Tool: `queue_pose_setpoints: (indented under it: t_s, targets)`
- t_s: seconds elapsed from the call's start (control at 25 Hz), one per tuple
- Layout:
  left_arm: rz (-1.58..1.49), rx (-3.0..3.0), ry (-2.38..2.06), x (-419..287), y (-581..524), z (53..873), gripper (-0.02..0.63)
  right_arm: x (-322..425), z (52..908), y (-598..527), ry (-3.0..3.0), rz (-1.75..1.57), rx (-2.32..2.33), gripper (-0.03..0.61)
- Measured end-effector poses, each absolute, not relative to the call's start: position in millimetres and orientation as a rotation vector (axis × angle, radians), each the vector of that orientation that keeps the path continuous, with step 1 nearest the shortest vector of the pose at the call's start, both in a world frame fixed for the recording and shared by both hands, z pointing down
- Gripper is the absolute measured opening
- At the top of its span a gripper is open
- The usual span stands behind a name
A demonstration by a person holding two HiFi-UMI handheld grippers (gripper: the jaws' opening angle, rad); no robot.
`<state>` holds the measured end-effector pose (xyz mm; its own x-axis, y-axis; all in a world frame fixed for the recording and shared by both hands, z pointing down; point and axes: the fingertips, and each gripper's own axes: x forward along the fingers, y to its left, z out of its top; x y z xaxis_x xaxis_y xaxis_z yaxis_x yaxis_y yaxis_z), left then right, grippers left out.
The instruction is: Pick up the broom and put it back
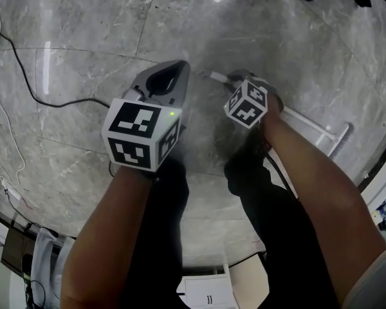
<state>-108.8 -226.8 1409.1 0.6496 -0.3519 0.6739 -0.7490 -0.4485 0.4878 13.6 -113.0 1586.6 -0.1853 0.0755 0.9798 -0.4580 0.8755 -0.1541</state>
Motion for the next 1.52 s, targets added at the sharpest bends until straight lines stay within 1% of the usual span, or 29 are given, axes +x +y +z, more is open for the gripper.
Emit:
queue_pose_setpoints:
  t_s: [0.12,0.2,0.4,0.52,0.68,0.84,0.96,1.16,1.36,1.52]
  targets:
    - [0.617,2.07,-0.895,-110.7,-231.5,1376.5,0.005,2.7,1537.8,-134.2,-1.776,0.462,0.339,0.087]
    - [0.606,2.063,-0.923,-110.9,-230.8,1338.6,0.005,-1.5,1484.0,-147.8,-1.836,0.447,0.371,0.087]
    - [0.554,2.091,-0.972,-107.6,-251.5,1184.9,0.005,11.7,1295.0,-200.4,-1.927,0.422,0.519,0.086]
    - [0.527,2.166,-1.007,-103.2,-277.0,1084.4,0.005,27.4,1172.0,-255.8,-1.985,0.373,0.664,0.086]
    - [0.522,2.206,-1.01,-70.3,-290.5,964.7,0.005,88.5,1016.5,-312.3,-2.036,0.411,0.879,0.086]
    - [0.481,2.266,-1.049,-30.4,-307.1,850.1,0.005,176.9,900.1,-373.6,-2.063,0.486,1.172,0.087]
    - [0.433,2.269,-1.108,-11.5,-300.5,772.1,0.005,251.5,840.6,-399.4,-2.026,0.566,1.4,0.087]
    - [0.443,2.235,-1.212,-4.9,-269.0,675.3,0.005,351.1,785.7,-412.7,-1.929,0.72,1.644,0.091]
    - [0.505,2.265,-1.308,-15.1,-260.3,599.3,0.005,379.1,751.3,-413.1,-1.945,0.778,1.605,0.098]
    - [0.504,2.309,-1.356,-14.4,-253.2,555.8,0.005,379.4,701.6,-400.1,-2.042,0.781,1.634,0.106]
